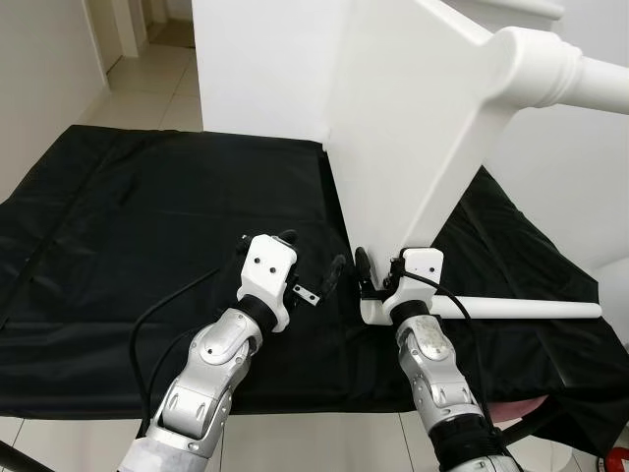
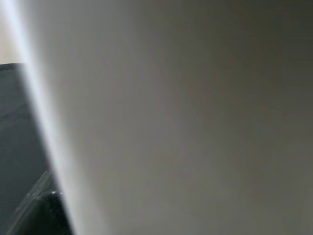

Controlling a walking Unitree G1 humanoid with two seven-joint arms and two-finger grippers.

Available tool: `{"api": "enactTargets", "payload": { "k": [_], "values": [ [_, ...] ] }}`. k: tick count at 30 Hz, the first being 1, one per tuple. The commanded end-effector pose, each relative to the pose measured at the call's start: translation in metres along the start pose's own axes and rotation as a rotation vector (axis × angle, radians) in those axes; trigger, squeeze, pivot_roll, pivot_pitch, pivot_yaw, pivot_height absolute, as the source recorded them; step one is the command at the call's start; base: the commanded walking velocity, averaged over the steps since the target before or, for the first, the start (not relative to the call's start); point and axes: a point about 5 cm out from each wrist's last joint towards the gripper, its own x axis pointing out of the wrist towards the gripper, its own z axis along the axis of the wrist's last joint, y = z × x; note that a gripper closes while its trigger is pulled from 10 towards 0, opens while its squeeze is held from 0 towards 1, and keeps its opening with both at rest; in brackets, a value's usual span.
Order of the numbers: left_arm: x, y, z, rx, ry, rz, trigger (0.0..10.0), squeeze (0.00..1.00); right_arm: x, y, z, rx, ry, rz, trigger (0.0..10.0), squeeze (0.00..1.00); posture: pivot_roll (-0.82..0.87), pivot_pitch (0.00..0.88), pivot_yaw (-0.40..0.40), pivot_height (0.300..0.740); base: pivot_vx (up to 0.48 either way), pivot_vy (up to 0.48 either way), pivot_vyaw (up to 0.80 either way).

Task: Building children table

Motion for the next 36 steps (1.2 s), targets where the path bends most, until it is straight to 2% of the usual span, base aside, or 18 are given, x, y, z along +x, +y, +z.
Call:
{"api": "enactTargets", "payload": {
  "k": [1, 7, 8, 9, 12, 13, 14, 27, 28, 29, 30, 36],
  "values": [
    [0.001, 0.003, 0.0, 0.011, -0.001, 0.004, 10.0, 0.0, 0.006, 0.0, 0.001, -0.005, -0.012, -0.014, 10.0, 0.0, 0.02, 0.0, -0.093, 0.74, 0.0, 0.0, 0.0],
    [0.001, 0.004, 0.0, 0.012, -0.001, 0.009, 10.0, 0.0, 0.009, 0.002, 0.0, 0.001, -0.009, -0.015, 10.0, 0.0, 0.03, 0.0, -0.094, 0.74, 0.0, 0.0, 0.0],
    [0.0, 0.004, 0.0, 0.013, -0.001, 0.01, 10.0, 0.0, 0.011, 0.005, 0.0, 0.01, -0.011, -0.007, 7.3, 0.0, 0.03, 0.0, -0.095, 0.74, 0.0, 0.0, 0.0],
    [0.0, 0.004, 0.0, 0.014, -0.003, 0.013, 10.0, 0.0, 0.014, 0.008, 0.0, 0.017, -0.012, 0.005, 1.9, 0.0, 0.04, 0.0, -0.097, 0.74, 0.0, 0.0, 0.0],
    [0.0, 0.004, 0.0, 0.014, -0.003, 0.013, 10.0, 0.0, 0.014, 0.008, 0.0, 0.017, -0.012, 0.005, 1.9, 0.0, 0.04, 0.0, -0.097, 0.74, 0.0, 0.0, 0.0],
    [0.0, 0.004, 0.0, 0.016, -0.005, 0.014, 10.0, 0.0, 0.016, 0.01, 0.0, 0.023, -0.013, 0.012, 0.4, 0.0, 0.04, 0.0, -0.097, 0.74, 0.0, 0.0, 0.0],
    [0.0, 0.004, 0.001, 0.016, -0.008, 0.019, 10.0, 0.0, 0.018, 0.012, 0.0, 0.026, -0.014, 0.017, 0.0, 0.0, 0.04, 0.0, -0.099, 0.74, 0.0, 0.0, 0.0],
    [-0.002, 0.002, 0.001, 0.005, -0.01, 0.027, 10.0, 0.0, 0.022, 0.015, -0.002, 0.022, -0.03, 0.025, 0.2, 0.0, 0.05, 0.0, -0.095, 0.74, 0.0, 0.0, 0.0],
    [-0.002, 0.001, 0.001, 0.004, -0.008, 0.021, 10.0, 0.0, 0.023, 0.018, -0.002, 0.024, -0.033, 0.031, 9.6, 0.0, 0.05, 0.0, -0.095, 0.74, 0.0, 0.0, 0.0],
    [-0.003, 0.001, 0.001, 0.003, -0.007, 0.017, 10.0, 0.0, 0.024, 0.02, -0.002, 0.026, -0.034, 0.035, 9.6, 0.0, 0.05, 0.0, -0.095, 0.74, 0.0, 0.0, 0.0],
    [-0.004, 0.0, 0.001, 0.004, -0.005, 0.01, 10.0, 0.0, 0.024, 0.024, -0.001, 0.037, -0.039, 0.046, 10.0, 0.0, 0.05, 0.0, -0.095, 0.74, 0.0, 0.0, 0.0],
    [-0.009, 0.001, 0.0, 0.0, 0.005, -0.014, 10.0, 0.0, 0.028, 0.046, 0.006, 0.086, -0.071, 0.121, 10.0, 0.0, 0.05, 0.0, -0.096, 0.74, 0.0, 0.0, 0.0]
  ]
}}
